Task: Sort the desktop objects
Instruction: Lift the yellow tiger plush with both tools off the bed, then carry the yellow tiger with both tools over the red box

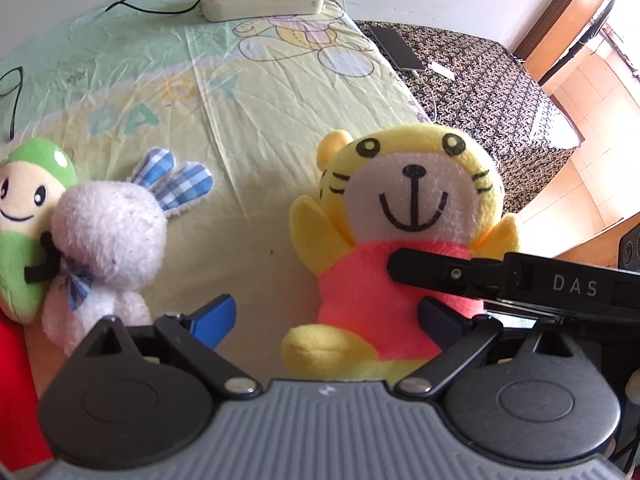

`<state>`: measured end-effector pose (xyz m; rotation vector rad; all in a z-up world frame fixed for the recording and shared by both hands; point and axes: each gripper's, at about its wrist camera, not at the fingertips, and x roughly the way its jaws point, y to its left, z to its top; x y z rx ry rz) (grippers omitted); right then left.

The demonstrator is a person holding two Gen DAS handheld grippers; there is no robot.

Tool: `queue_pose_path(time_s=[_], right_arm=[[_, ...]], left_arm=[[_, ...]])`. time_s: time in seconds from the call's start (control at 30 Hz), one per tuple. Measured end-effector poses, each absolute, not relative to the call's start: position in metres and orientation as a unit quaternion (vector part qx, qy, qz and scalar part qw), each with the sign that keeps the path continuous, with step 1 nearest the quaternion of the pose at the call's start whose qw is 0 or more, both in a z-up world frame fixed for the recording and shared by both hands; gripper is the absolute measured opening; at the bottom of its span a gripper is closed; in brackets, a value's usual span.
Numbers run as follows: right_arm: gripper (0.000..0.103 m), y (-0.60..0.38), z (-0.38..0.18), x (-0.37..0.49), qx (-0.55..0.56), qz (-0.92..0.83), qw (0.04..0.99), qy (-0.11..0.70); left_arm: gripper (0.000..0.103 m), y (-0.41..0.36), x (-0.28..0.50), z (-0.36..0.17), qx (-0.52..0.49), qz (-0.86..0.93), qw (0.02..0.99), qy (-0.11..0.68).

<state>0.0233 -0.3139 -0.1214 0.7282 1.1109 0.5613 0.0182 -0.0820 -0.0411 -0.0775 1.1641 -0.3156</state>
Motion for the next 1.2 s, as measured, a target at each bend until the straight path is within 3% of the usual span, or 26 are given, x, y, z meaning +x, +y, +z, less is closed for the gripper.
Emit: queue_pose_path(time_s=[0.87, 1.2], right_arm=[[0.05, -0.282, -0.083, -0.05, 0.27, 0.289, 0.772, 0.498], [0.049, -0.227, -0.059, -0.078, 0.292, 0.285, 0.785, 0.466]], left_arm=[[0.099, -0.062, -0.069, -0.024, -0.037, -0.212, 0.828, 0.517], [0.097, 0.011, -0.092, 0.001, -0.034, -0.253, 0.838, 0.483]])
